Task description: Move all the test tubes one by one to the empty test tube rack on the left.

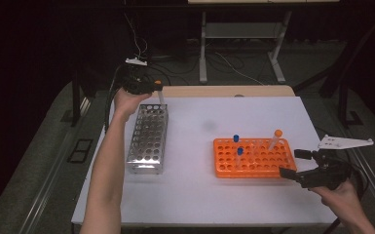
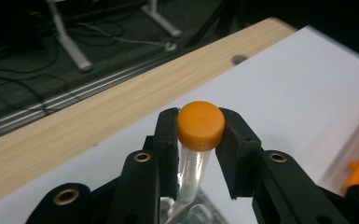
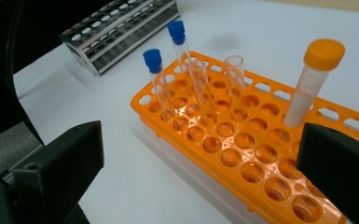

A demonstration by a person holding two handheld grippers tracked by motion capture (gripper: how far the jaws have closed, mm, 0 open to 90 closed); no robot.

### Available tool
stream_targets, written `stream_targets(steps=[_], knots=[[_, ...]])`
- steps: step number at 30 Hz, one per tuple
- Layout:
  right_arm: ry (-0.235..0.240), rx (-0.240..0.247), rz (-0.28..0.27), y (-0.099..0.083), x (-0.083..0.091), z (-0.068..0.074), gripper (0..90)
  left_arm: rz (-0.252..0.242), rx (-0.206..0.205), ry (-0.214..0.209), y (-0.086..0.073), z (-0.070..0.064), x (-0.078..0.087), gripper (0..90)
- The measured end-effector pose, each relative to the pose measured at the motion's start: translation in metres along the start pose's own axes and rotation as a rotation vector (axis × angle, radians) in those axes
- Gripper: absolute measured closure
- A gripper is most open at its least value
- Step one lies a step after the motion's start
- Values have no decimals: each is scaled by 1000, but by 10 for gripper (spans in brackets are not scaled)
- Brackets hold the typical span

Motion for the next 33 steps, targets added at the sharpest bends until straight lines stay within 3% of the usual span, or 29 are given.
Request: stream_targets(steps=[19,23,24,33], knots=[[3,-26,-3,-17,-6,-9,3,50,-9,-7,-31,-2,-18,689],[3,-28,-2,-18,-6,-10,3,46,17,-18,-33,-3,-18,671],[3,-28,-3,-18,-7,-10,3,43,29,-17,-33,-3,-18,605],[-12,-19,8,-13,-5,-12,3,39,70,-16,-31,-9,2,317]])
Point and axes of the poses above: each handheld gripper's, and its own axes: x roughly backward along the jaws, y roughly out of its top, z roughly to its left, the point moved 10 cm from there along -x, roughly forward along the jaws, and after that the axes turned 10 degrees about y, right-handed, at the moved point
